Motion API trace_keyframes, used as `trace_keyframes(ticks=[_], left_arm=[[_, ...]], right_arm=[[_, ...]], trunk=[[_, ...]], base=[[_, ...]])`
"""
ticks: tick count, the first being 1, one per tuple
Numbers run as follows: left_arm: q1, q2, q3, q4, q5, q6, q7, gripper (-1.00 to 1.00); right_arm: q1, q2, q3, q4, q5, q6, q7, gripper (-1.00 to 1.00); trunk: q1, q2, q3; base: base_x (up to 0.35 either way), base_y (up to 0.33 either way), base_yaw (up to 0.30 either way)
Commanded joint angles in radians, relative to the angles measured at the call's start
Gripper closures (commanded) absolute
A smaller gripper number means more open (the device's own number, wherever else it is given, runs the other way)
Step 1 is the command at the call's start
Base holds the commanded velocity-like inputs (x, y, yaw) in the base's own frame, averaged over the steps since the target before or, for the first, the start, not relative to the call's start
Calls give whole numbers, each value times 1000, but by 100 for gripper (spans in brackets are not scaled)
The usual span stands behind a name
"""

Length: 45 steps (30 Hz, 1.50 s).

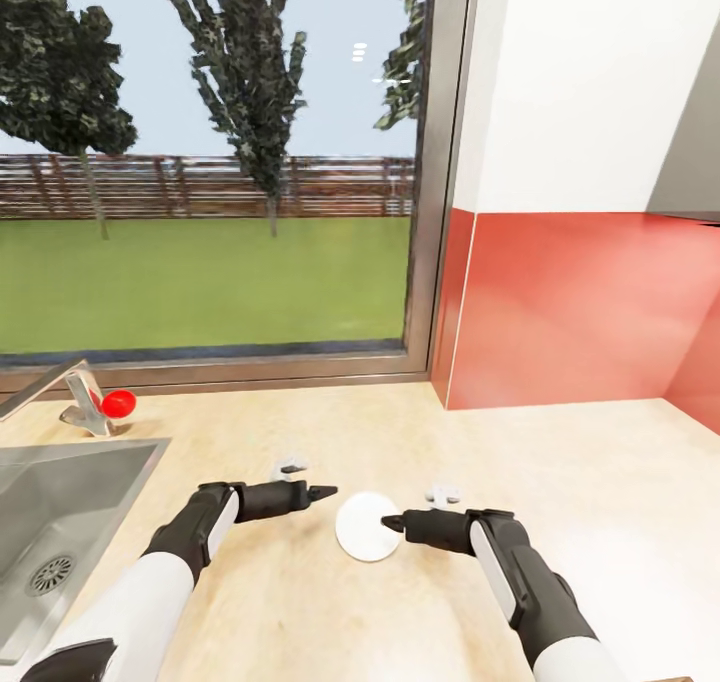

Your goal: Set up a coffee station on the kitchen countertop: keep the coffee maker on the countertop, move the bottle of coffee from the kitchen shelf to the counter next to the coffee maker, place a paper coffee filter on top of the coffee maker, put the saucer next to the coffee maker with the coffee cup on the saucer, and place the electric kettle next to the coffee maker.

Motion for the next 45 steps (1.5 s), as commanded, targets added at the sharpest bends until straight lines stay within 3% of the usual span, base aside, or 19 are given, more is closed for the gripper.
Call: trace_keyframes(ticks=[1,16,28,39,42,45], left_arm=[[-1,-1,8,1,-4,8,-6,-100],[-1,-1,8,5,-1,7,-6,-100],[-1,1,8,6,-2,8,-6,-100],[-1,2,8,44,-2,6,-5,-100],[-1,2,8,45,-2,6,-5,-100],[-1,1,8,46,-1,7,-4,-100]], right_arm=[[0,0,3,83,-4,7,-4,-100],[0,-1,8,83,-6,7,-4,-100],[0,1,10,82,-7,8,-4,-100],[0,3,59,77,-8,8,-3,-100],[0,13,62,76,-8,8,0,-100],[0,44,65,74,-8,8,7,-100]], trunk=[[1,-2,-3],[1,-2,-2],[1,-2,5],[1,-2,5],[1,-2,5],[1,-2,5]], base=[[207,0,0],[40,0,-1],[0,0,-127],[0,0,-7],[0,0,0],[0,0,0]])
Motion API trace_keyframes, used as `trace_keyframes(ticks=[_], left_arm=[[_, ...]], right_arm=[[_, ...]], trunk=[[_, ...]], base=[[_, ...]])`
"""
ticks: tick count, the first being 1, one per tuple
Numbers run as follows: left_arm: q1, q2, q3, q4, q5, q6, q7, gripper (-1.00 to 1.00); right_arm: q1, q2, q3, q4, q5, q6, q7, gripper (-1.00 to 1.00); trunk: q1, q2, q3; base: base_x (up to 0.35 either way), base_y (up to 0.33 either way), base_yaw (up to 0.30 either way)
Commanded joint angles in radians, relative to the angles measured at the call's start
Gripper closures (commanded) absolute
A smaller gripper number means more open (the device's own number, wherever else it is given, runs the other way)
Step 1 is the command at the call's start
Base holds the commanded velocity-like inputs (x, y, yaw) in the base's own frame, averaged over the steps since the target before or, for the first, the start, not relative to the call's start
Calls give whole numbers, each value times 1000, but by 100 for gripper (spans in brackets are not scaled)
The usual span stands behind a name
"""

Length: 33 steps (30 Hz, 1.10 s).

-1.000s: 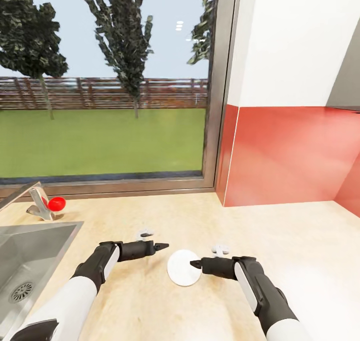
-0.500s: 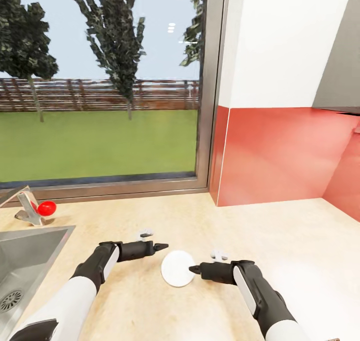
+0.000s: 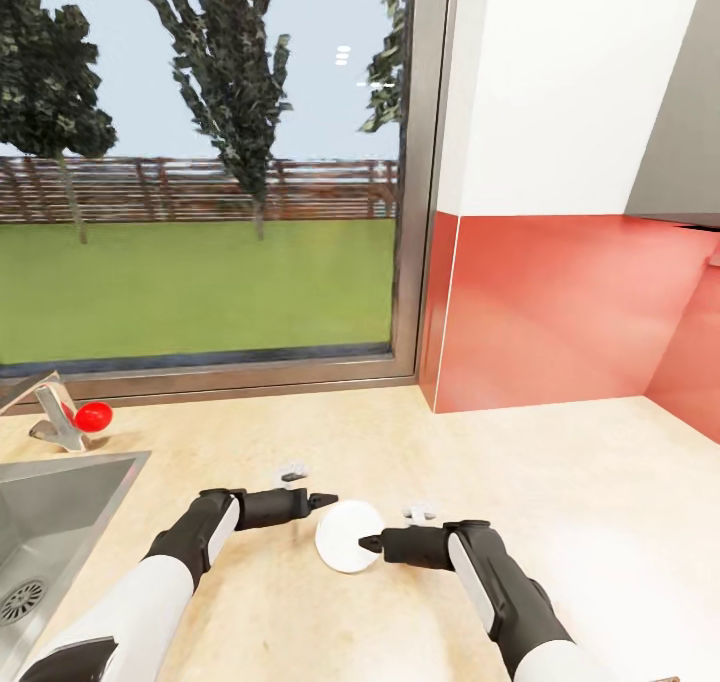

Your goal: Set up a coffee station on the kitchen countertop: keep the coffee maker on the countertop, move the bottle of coffee from the kitchen shelf to the counter next to the coffee maker, place a paper coffee filter on top of the coffee maker, put the saucer next to the coffee maker with the coffee cup on the saucer, and place the electric kettle next to the coffee maker.

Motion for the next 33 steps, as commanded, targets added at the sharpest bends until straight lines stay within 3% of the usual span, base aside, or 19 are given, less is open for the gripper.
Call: trace_keyframes(ticks=[1,15,21,29,33], left_arm=[[-1,-2,8,-1,-5,9,-5,-100],[0,-4,8,90,-5,4,-5,-100],[0,-1,10,161,-7,-64,-2,-100],[0,-3,11,176,-3,-77,-1,-100],[-1,-4,10,177,38,-77,1,-100]], right_arm=[[-1,7,1,-1,-4,6,-3,-100],[-1,18,1,-1,-3,6,-1,-100],[-1,18,1,-1,-3,6,-1,-100],[-1,19,1,-1,-4,6,-1,-100],[-1,21,1,0,-5,6,-1,-100]], trunk=[[1,-2,-3],[1,-2,-3],[1,-2,-3],[1,-2,-3],[1,-2,-3]], base=[[0,0,0],[0,0,0],[0,0,0],[0,0,0],[0,0,0]])
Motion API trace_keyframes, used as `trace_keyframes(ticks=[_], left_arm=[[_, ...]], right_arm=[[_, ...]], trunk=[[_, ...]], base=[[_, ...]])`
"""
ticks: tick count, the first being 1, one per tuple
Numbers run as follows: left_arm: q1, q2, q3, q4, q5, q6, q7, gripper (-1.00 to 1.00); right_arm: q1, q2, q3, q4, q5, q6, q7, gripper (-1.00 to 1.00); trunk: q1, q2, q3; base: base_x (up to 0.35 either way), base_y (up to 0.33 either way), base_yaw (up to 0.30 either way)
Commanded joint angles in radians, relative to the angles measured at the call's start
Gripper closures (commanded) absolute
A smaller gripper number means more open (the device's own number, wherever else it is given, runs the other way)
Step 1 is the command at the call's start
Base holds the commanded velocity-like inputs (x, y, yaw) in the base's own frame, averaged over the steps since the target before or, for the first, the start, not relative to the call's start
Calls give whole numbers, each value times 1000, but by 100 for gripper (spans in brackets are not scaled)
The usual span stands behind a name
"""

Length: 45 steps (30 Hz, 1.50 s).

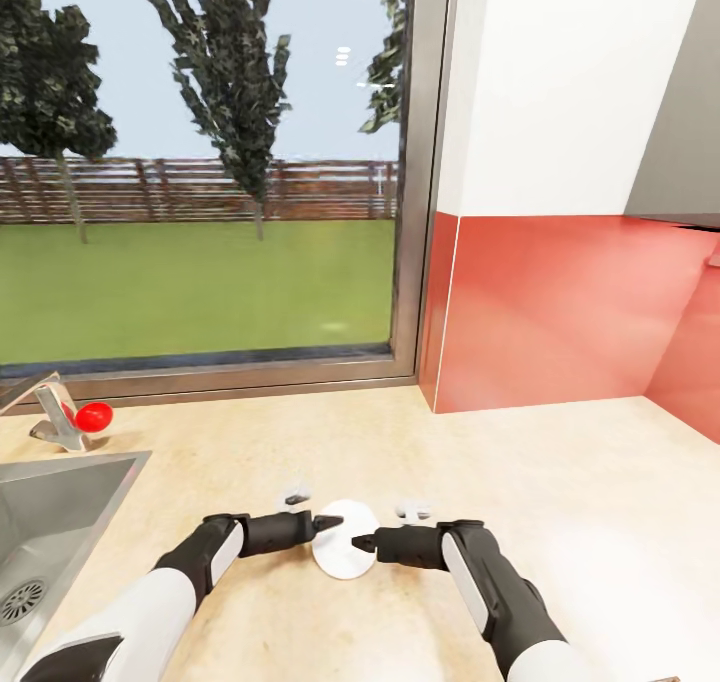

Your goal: Set up a coffee station on the kitchen countertop: keep the coffee maker on the countertop, move the bottle of coffee from the kitchen shelf to the counter next to the coffee maker, place a paper coffee filter on top of the coffee maker, put the saucer next to the coffee maker with the coffee cup on the saucer, and place the electric kettle next to the coffee maker.

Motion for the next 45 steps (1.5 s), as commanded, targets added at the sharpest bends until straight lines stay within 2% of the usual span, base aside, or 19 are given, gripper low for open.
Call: trace_keyframes(ticks=[1,6,18,24,31,45], left_arm=[[0,-1,0,7,6,13,0,-100],[0,-1,-1,8,30,14,0,-100],[0,-2,-1,7,36,17,-1,-100],[0,-3,-2,6,64,19,-6,-100],[0,-3,1,7,69,23,-10,-100],[0,-25,1,7,70,24,-10,-100]], right_arm=[[-1,2,1,0,-3,7,-4,-100],[-1,15,1,1,-3,7,-4,-100],[-1,17,2,1,-3,7,-4,-100],[-1,17,2,1,-3,7,-4,-100],[-1,17,2,3,-3,7,-4,-100],[-1,18,2,5,-3,7,-4,-100]], trunk=[[1,-1,-3],[1,-1,-3],[1,-1,-3],[1,-1,-3],[1,-1,-3],[1,-1,-3]], base=[[0,0,0],[0,0,0],[0,0,0],[0,0,0],[0,0,0],[0,0,0]])
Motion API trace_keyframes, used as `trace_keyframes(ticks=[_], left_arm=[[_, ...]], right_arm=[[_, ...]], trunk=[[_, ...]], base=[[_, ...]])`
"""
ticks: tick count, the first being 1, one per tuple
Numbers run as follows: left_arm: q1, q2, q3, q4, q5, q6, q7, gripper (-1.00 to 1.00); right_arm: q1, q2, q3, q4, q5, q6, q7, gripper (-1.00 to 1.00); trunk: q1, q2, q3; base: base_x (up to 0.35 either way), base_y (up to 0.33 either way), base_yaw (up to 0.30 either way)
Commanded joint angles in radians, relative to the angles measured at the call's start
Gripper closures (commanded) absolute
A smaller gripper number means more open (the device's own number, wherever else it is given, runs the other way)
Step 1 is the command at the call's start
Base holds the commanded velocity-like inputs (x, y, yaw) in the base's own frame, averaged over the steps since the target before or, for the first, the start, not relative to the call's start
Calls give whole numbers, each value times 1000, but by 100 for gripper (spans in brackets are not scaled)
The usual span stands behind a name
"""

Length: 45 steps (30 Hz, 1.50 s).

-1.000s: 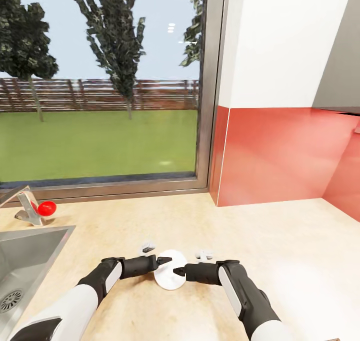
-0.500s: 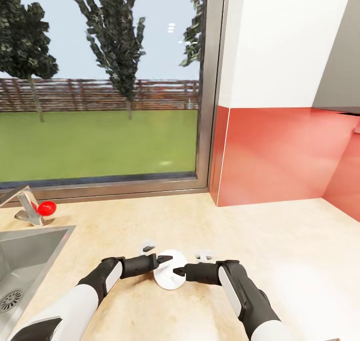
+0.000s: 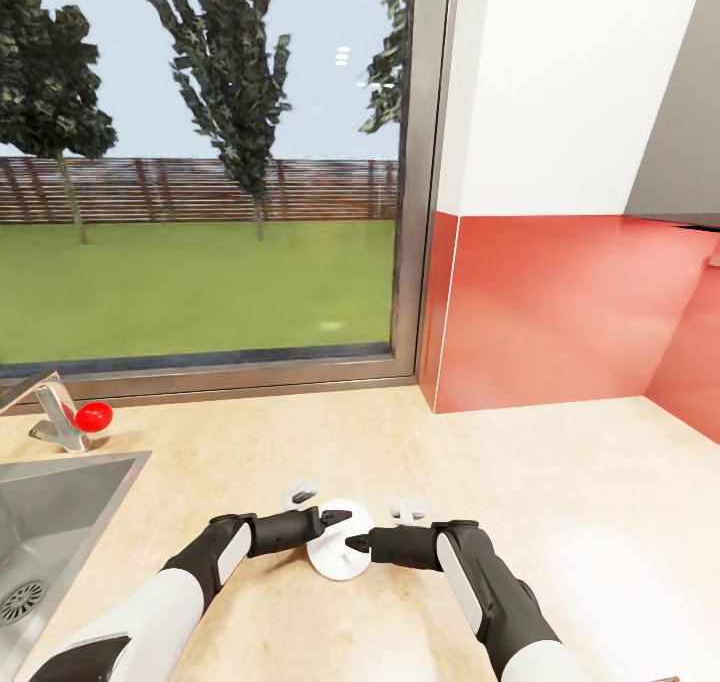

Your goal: Set up a coffee station on the kitchen countertop: keep the coffee maker on the countertop, move the bottle of coffee from the kitchen shelf to the counter next to the coffee maker, place a paper coffee filter on top of the coffee maker, put the saucer next to the coffee maker with the coffee cup on the saucer, and place the electric kettle next to the coffee maker.

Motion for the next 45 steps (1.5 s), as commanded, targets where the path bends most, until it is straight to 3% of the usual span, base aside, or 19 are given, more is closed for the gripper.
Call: trace_keyframes(ticks=[1,11,12,34,37,39,45], left_arm=[[-1,-1,-2,0,1,11,0,-100],[-1,1,-2,0,3,15,0,-100],[-1,1,-2,0,4,15,0,100],[-1,7,2,-6,8,15,0,100],[-3,12,-2,-11,29,16,1,100],[-9,27,-4,-14,63,28,2,100],[-18,82,-4,-87,91,99,1,100]], right_arm=[[0,0,1,0,1,10,-5,-100],[0,0,1,2,1,9,-5,-100],[0,0,1,2,1,10,-5,-100],[0,-1,1,-3,2,9,-5,-100],[-1,-2,-1,-16,3,9,-5,-100],[0,-3,-6,-62,3,11,-5,-100],[0,-8,-13,-165,6,15,-7,-100]], trunk=[[1,-2,-3],[1,-2,-3],[1,-2,-3],[1,-2,-3],[1,-2,-3],[1,-2,-3],[1,-2,-3]], base=[[0,0,0],[0,0,0],[0,0,0],[0,0,0],[0,0,0],[0,0,0],[0,0,0]])
